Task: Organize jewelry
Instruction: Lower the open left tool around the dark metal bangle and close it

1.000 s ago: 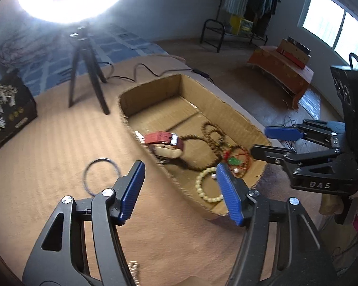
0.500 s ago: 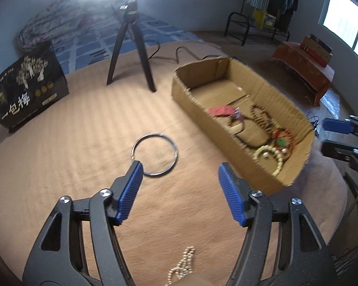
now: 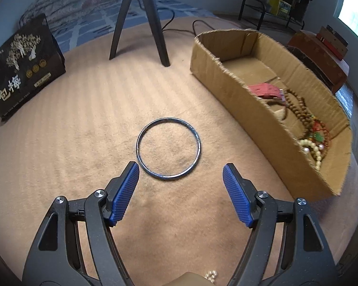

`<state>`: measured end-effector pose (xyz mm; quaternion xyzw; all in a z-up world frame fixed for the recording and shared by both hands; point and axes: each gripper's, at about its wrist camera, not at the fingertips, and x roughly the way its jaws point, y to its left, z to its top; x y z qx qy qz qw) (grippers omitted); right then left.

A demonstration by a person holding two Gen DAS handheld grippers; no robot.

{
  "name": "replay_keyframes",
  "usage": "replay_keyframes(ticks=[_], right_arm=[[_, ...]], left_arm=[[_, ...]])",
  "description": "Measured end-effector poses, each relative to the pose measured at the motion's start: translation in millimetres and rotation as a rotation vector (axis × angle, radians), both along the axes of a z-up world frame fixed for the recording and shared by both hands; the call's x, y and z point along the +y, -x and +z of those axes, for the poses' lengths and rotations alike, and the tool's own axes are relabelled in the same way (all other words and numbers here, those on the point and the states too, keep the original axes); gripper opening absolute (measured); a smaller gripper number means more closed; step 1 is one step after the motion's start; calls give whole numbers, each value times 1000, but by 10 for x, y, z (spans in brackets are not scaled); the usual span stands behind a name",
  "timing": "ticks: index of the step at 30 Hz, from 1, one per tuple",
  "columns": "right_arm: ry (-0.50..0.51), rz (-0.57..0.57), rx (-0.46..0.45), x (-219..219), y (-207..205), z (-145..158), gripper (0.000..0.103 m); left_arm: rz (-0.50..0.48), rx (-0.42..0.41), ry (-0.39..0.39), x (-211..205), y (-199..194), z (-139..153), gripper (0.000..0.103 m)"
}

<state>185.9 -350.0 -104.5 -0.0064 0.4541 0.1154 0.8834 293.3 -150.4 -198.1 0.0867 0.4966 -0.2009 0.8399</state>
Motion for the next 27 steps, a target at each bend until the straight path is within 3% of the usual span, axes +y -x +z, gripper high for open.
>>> replay_keyframes(ticks=[12,27], right_arm=[[-10,29,9,121,24,-67,67],[-6,81,19,337,70,-106,67]], left_arm=[[50,19,-35,-16,-238,-201,75],[81,32,21,32,-363,-273,81]])
